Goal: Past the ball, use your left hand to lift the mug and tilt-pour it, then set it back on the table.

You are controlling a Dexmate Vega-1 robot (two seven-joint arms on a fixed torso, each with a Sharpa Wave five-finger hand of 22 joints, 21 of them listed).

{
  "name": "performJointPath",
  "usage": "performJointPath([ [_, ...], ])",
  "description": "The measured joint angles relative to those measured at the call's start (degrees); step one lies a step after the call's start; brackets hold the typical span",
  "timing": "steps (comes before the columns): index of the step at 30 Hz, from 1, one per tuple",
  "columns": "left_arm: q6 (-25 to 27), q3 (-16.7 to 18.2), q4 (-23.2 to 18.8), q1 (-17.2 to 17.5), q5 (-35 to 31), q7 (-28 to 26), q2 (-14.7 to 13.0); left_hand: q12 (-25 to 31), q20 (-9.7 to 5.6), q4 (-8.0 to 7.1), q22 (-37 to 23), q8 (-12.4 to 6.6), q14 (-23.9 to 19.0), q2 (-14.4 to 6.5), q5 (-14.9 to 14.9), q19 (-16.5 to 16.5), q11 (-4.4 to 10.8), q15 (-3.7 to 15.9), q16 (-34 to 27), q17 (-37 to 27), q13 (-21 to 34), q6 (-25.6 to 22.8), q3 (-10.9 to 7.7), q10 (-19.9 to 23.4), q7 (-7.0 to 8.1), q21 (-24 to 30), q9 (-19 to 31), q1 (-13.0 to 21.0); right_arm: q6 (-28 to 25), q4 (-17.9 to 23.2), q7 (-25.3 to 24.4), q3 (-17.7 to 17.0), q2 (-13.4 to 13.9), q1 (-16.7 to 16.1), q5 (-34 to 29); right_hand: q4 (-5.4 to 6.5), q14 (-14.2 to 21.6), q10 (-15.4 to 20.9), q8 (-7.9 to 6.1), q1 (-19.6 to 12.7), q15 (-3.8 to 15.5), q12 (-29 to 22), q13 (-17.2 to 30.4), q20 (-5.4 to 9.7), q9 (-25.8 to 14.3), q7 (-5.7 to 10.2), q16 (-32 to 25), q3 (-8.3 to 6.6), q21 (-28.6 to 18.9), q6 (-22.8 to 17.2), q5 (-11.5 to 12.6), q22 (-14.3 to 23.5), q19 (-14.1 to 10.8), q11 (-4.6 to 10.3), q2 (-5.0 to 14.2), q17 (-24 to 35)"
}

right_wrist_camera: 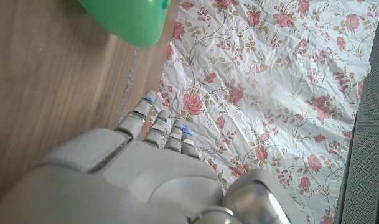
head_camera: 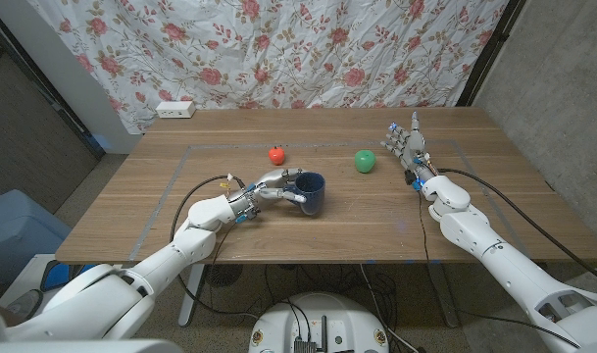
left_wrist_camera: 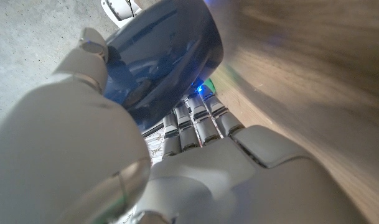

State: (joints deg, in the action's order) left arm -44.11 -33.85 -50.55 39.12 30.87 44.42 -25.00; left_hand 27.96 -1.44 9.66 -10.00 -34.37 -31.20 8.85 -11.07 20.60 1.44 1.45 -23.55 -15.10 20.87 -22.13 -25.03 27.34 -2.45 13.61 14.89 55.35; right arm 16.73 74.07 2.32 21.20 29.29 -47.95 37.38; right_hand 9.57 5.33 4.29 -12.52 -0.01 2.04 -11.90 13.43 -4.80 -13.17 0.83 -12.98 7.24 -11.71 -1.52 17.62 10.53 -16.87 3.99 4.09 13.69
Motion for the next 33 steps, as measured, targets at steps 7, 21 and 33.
performJointPath([
  [7,0.8,0.1,-3.0,0.8,-0.4,-1.7,-1.5,0.2,-0.31,0.1,-0.3,-0.31,0.0,0.0,0.0,0.3,0.0,0.01,-0.4,-0.2,0.7,0.0,0.37,0.0,0.0,0.0,0.0,0.0,0.0,0.0,0.0,0.0,0.0,0.0,0.0,0.0,0.0,0.0,0.0,0.0,0.0,0.0,0.0,0.0,0.0,0.0,0.0,0.0,0.0,0.0,0.0,0.0,0.0,0.0,0.0,0.0],
  [21,1.7,0.5,-7.9,1.8,-2.1,-5.6,-4.3,0.9,-0.1,0.02,-0.3,-0.85,-0.4,0.0,-0.4,1.1,-0.54,-0.36,-1.3,-0.7,0.8,-0.2,1.24,0.5,-0.21,0.0,0.0,0.0,0.0,0.0,0.0,0.0,0.0,0.0,0.0,0.0,0.0,0.0,0.0,0.0,0.0,0.0,0.0,0.0,0.0,0.0,0.0,0.0,0.0,0.0,0.0,0.0,0.0,0.0,0.0,0.0],
  [33,2.9,0.9,-12.6,2.5,-4.9,-9.4,-7.2,1.3,0.1,-0.08,-0.3,-1.33,-0.5,0.0,-0.4,1.3,-0.65,-0.34,-1.8,-1.8,0.8,-0.2,1.98,1.0,-0.21,0.0,0.0,0.0,0.0,0.0,0.0,0.0,0.0,0.0,0.0,0.0,0.0,0.0,0.0,0.0,0.0,0.0,0.0,0.0,0.0,0.0,0.0,0.0,0.0,0.0,0.0,0.0,0.0,0.0,0.0,0.0],
])
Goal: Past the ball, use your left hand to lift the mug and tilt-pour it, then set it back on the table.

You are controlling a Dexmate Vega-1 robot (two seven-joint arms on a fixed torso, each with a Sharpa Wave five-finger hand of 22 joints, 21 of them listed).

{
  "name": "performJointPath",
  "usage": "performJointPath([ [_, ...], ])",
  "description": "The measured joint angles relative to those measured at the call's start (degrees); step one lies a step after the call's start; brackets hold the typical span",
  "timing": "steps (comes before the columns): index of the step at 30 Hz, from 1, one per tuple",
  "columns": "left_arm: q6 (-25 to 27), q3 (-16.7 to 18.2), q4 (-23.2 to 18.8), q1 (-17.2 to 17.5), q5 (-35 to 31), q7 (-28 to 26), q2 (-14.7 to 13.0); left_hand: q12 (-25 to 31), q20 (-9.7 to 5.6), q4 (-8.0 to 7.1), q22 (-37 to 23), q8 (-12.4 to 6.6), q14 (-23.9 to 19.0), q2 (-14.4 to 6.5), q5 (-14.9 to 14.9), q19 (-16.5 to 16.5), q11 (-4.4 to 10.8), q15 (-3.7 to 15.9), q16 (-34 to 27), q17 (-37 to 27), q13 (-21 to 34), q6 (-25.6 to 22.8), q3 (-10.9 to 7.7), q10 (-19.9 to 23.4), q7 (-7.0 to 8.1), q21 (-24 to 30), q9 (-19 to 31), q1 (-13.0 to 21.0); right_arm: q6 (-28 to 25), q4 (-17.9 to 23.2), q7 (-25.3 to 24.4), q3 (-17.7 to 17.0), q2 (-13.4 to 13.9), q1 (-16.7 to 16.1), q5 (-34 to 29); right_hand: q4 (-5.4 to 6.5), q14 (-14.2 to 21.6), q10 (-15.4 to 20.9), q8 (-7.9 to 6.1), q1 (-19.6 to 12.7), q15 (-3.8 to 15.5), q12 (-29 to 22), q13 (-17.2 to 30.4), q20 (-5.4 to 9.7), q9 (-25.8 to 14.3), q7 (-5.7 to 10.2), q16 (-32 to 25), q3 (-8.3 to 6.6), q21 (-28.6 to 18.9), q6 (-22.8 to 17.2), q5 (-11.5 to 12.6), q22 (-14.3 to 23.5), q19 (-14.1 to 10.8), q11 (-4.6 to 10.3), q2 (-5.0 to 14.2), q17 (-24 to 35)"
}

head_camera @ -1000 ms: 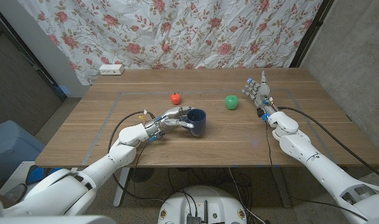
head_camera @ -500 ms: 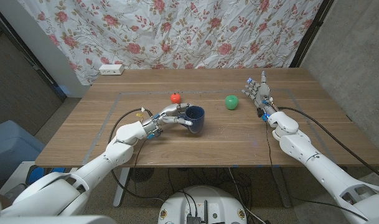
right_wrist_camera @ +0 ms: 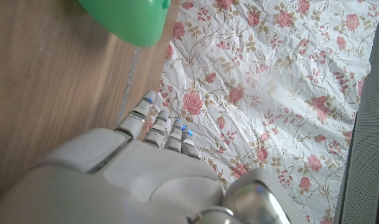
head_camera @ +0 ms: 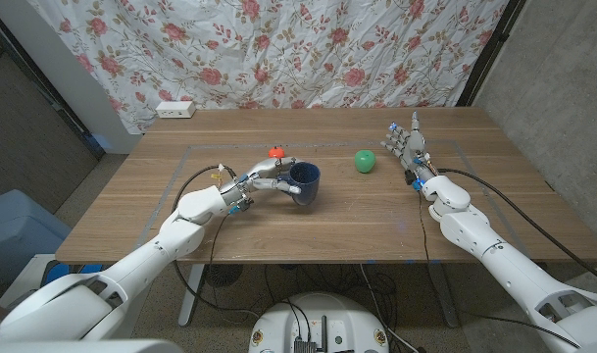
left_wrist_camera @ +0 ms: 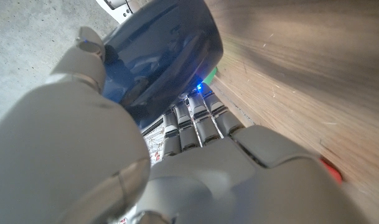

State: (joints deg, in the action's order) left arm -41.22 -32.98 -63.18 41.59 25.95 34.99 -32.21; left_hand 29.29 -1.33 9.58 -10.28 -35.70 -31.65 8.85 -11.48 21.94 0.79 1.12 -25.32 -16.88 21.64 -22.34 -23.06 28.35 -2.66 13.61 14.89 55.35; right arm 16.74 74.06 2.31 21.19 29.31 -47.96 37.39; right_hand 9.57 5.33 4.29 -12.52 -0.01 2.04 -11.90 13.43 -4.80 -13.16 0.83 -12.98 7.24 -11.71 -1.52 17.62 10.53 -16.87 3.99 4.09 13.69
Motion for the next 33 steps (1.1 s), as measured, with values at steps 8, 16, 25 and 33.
performJointPath([
  [8,2.0,0.1,-4.2,0.2,-2.9,-2.8,-2.8,0.0,0.08,0.02,0.0,-0.01,-0.3,0.0,-0.4,0.5,-0.3,-0.28,0.0,-0.3,0.0,-0.3,0.16,0.3,-0.32,0.0,0.0,0.0,0.0,0.0,0.0,0.0,0.0,0.0,0.0,0.0,0.0,0.0,0.0,0.0,0.0,0.0,0.0,0.0,0.0,0.0,0.0,0.0,0.0,0.0,0.0,0.0,0.0,0.0,0.0,0.0],
  [16,4.1,0.1,-8.1,-0.1,-6.1,-5.2,-5.2,0.4,0.33,0.04,0.0,-0.01,-0.9,0.0,-0.4,1.1,-0.6,-0.29,0.0,0.3,0.0,-0.7,0.44,0.6,-0.72,0.0,0.0,0.0,0.0,0.0,0.0,0.0,0.0,0.0,0.0,0.0,0.0,0.0,0.0,0.0,0.0,0.0,0.0,0.0,0.0,0.0,0.0,0.0,0.0,0.0,0.0,0.0,0.0,0.0,0.0,0.0],
  [25,7.4,0.5,-13.3,-0.2,-9.3,-7.6,-8.3,0.5,0.3,0.08,0.0,-0.01,-1.5,0.0,-0.4,1.7,-0.91,-0.49,0.1,0.8,0.0,-1.0,0.55,0.9,-1.03,0.0,0.0,0.0,0.0,0.0,0.0,0.0,0.0,0.0,0.0,0.0,0.0,0.0,0.0,0.0,0.0,0.0,0.0,0.0,0.0,0.0,0.0,0.0,0.0,0.0,0.0,0.0,0.0,0.0,0.0,0.0],
  [33,10.0,1.3,-18.0,0.2,-12.1,-9.9,-11.4,1.0,0.48,0.11,0.0,-0.01,-2.0,0.0,-0.4,2.2,-1.23,-0.6,0.3,0.8,0.0,-1.3,0.84,1.2,-1.33,0.0,0.0,0.0,0.0,0.0,0.0,0.0,0.0,0.0,0.0,0.0,0.0,0.0,0.0,0.0,0.0,0.0,0.0,0.0,0.0,0.0,0.0,0.0,0.0,0.0,0.0,0.0,0.0,0.0,0.0,0.0],
])
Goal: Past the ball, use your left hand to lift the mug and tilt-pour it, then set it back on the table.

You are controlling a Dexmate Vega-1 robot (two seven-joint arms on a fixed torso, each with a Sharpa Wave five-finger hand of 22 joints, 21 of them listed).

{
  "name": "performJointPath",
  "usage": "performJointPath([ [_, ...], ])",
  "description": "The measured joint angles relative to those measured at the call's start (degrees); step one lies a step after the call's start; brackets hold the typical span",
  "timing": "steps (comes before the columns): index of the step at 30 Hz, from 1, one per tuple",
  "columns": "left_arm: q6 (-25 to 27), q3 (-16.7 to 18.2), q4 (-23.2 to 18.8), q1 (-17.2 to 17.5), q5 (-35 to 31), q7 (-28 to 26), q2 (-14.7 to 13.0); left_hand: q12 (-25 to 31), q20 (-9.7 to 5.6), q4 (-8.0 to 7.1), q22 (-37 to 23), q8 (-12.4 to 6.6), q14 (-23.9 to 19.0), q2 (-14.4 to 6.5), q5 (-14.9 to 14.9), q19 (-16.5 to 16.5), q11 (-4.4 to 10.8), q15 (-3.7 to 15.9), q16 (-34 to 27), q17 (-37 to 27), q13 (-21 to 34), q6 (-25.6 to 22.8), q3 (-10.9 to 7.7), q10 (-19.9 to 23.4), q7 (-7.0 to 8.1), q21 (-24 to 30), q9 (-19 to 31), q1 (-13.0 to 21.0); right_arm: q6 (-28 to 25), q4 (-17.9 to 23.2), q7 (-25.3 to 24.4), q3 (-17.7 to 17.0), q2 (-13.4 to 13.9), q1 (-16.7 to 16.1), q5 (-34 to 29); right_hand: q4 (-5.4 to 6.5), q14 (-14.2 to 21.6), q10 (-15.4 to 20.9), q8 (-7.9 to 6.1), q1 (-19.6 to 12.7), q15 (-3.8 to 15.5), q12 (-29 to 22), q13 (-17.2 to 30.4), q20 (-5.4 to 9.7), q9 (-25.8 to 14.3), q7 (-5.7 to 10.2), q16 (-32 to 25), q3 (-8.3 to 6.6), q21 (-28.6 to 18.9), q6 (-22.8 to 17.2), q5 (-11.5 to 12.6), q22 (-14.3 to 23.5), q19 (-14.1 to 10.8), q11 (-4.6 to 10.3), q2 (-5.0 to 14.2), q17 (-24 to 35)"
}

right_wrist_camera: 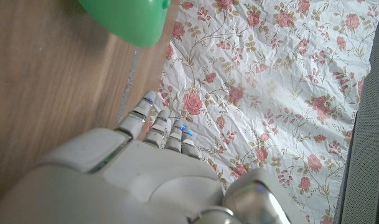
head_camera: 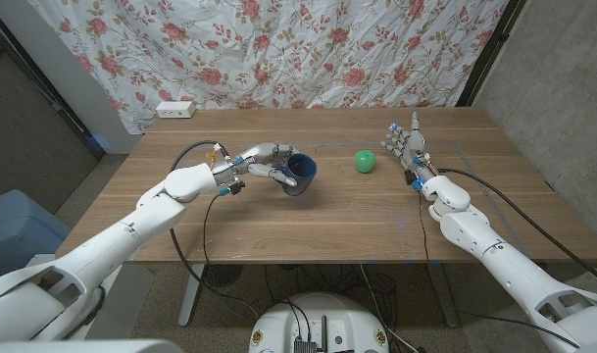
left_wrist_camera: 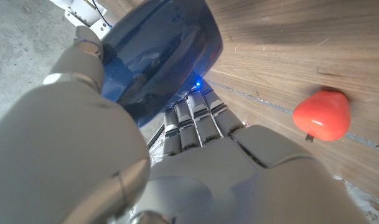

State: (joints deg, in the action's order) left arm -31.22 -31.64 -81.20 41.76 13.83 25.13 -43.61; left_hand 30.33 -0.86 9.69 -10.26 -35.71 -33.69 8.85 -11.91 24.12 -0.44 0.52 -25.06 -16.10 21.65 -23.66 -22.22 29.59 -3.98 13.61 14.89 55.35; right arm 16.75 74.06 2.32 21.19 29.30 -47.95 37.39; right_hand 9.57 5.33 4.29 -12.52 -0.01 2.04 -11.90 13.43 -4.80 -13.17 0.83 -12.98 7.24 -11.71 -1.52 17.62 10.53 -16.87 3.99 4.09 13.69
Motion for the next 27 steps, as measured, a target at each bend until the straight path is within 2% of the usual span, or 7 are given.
performJointPath([
  [4,0.9,0.5,-0.9,0.4,-1.2,-0.9,-1.4,0.0,-0.17,0.06,0.0,0.0,0.0,0.0,0.0,0.2,0.0,0.0,0.0,0.0,0.0,0.0,0.09,0.0,0.0,0.0,0.0,0.0,0.0,0.0,0.0,0.0,0.0,0.0,0.0,0.0,0.0,0.0,0.0,0.0,0.0,0.0,0.0,0.0,0.0,0.0,0.0,0.0,0.0,0.0,0.0,0.0,0.0,0.0,0.0,0.0],
  [6,1.7,0.8,-3.5,0.7,-2.0,-1.6,-2.3,0.0,-0.04,0.06,0.0,0.0,0.0,0.0,0.0,0.3,-0.1,0.0,0.0,0.0,0.0,0.0,0.09,0.1,0.0,0.4,0.0,0.0,0.0,0.0,0.0,0.0,0.0,0.0,0.0,0.0,0.0,0.0,0.0,0.0,0.0,0.0,0.0,0.0,0.0,0.0,0.0,0.0,0.0,0.0,0.0,0.0,0.0,0.0,0.0,0.0],
  [15,4.0,1.9,-7.8,1.5,-4.7,-3.2,-5.2,0.0,-0.17,0.09,0.0,0.0,-0.5,0.0,-0.2,0.8,-0.4,-0.09,0.2,0.0,0.0,-0.3,0.27,0.4,-0.26,0.4,0.0,0.0,0.0,0.0,0.0,0.0,0.0,0.0,0.0,0.0,0.0,0.0,0.0,0.0,0.0,0.0,0.0,0.0,0.0,0.0,0.0,0.0,0.0,0.0,0.0,0.0,0.0,0.0,0.0,0.0],
  [27,5.3,2.8,-11.7,1.4,-9.2,-4.6,-7.7,0.1,-0.17,0.01,0.0,0.0,-1.0,0.0,-0.2,1.6,-0.82,-0.22,0.0,0.3,0.0,-0.5,0.34,0.8,-0.53,0.6,0.0,0.0,0.0,0.0,0.0,0.0,0.0,0.0,0.0,0.0,0.0,0.0,0.0,0.0,0.0,0.0,0.0,0.0,0.0,0.0,0.0,0.0,0.0,0.0,0.0,0.0,0.0,0.0,0.0,0.0],
])
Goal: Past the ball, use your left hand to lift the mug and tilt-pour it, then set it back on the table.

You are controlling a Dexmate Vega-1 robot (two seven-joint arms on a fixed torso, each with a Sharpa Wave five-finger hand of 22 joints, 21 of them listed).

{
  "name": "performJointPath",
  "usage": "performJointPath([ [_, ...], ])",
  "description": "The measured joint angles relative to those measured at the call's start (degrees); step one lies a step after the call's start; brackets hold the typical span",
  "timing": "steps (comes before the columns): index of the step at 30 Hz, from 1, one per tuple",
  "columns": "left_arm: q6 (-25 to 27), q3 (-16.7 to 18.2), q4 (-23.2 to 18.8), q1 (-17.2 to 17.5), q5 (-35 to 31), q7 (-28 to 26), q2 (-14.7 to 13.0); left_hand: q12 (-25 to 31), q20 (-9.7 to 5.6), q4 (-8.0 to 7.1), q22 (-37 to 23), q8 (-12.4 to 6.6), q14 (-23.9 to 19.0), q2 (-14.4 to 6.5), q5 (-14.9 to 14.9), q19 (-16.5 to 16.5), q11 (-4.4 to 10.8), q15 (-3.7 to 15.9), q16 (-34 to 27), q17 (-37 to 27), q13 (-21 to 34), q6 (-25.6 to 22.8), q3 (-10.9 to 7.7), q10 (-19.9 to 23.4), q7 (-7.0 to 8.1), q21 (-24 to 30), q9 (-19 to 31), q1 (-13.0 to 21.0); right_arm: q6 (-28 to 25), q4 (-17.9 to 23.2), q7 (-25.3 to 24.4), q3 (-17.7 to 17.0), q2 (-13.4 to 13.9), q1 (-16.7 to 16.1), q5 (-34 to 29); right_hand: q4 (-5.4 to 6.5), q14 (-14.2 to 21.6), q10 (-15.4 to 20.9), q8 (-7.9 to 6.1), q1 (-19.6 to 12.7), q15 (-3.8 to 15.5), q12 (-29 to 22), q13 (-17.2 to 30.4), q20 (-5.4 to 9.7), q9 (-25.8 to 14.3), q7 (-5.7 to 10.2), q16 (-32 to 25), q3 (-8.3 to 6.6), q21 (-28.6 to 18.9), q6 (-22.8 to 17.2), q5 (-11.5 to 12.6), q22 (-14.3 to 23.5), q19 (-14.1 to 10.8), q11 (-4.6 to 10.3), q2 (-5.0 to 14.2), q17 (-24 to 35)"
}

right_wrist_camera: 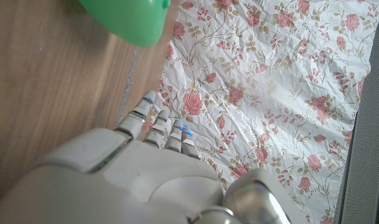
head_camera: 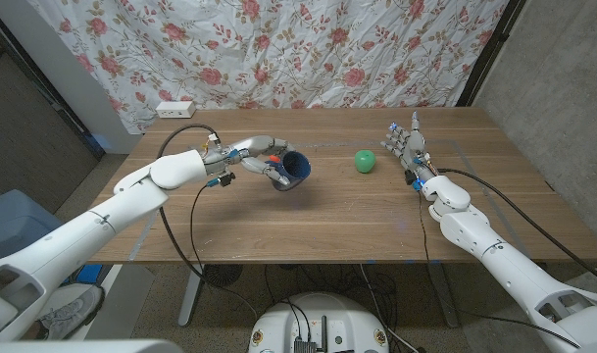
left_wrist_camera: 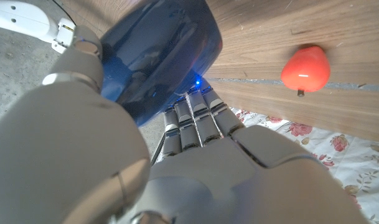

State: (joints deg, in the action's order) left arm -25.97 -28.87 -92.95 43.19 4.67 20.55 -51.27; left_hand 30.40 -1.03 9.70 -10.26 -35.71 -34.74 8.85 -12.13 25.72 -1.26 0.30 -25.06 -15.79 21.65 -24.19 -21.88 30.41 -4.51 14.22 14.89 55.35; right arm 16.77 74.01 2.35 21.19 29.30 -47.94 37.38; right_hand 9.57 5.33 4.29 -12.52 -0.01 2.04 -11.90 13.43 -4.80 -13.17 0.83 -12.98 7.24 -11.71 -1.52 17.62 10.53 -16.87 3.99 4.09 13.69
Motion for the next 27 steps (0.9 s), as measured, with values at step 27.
performJointPath([
  [27,-2.5,0.3,-5.0,-1.4,-12.6,-2.2,-2.4,0.4,0.0,-0.28,0.0,0.0,-0.7,0.0,0.2,0.6,-0.49,-0.08,0.4,0.2,0.0,-0.5,0.54,0.5,-0.5,0.2,0.0,0.0,0.0,0.0,0.0,0.0,0.0,0.0,0.0,0.0,0.0,0.0,0.0,0.0,0.0,0.0,0.0,0.0,0.0,0.0,0.0,0.0,0.0,0.0,0.0,0.0,0.0,0.0,0.0,0.0],
])
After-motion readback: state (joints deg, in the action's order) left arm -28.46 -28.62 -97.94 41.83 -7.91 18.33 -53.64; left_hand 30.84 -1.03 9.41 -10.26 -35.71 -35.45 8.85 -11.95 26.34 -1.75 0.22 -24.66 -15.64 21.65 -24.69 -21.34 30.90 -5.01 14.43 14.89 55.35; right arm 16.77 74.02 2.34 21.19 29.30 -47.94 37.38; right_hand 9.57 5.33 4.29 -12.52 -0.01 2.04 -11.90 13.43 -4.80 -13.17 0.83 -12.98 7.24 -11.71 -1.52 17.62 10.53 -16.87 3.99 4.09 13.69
